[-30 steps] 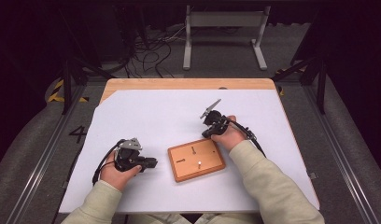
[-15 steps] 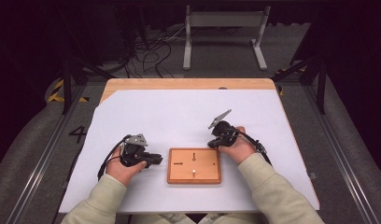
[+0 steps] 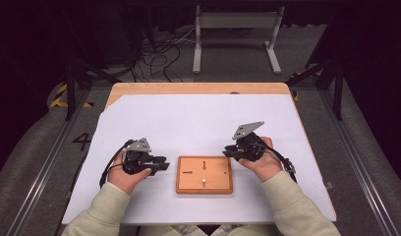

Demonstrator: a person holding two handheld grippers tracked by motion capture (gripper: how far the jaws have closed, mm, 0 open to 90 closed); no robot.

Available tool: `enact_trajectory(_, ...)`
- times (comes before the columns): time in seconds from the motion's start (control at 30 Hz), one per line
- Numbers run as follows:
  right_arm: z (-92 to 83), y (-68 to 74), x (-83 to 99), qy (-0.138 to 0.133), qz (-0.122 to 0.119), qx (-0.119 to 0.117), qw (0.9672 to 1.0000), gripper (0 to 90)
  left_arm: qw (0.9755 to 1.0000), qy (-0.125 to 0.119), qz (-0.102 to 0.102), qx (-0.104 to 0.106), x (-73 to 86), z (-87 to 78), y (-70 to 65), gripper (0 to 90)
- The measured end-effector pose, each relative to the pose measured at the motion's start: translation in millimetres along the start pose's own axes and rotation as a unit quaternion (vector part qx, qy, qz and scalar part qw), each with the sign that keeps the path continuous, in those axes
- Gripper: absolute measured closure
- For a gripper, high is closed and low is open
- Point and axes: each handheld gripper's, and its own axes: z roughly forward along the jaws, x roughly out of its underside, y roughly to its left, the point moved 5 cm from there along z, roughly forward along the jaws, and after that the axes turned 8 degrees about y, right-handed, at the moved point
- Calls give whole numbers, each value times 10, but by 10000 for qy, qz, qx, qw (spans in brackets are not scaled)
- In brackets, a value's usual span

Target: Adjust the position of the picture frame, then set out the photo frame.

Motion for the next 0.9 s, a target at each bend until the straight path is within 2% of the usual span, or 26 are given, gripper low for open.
enact_trajectory(0.2, -127, 211, -22, -72, -294, -136, 9994, 662, 9999, -67, -3, -93, -21, -13, 38, 654)
enact_trajectory(0.33, -159, 309, -41, -97, -381, -226, 9990, 625, 9999, -80, -46, -130, -17, -15, 55, 629)
enact_trajectory(0.4, -159, 394, -52, -101, -520, -303, 9981, 607, 9998, -111, -56, -172, -18, -17, 71, 609)
enact_trajectory(0.5, -124, 532, -58, -122, -798, -528, 9953, 598, 9997, -125, -65, -205, -14, -20, 81, 589)
enact_trajectory(0.9, 94, 828, -85, -78, -1133, -833, 9900, 566, 9998, -81, -36, -151, -12, 9, 72, 581)
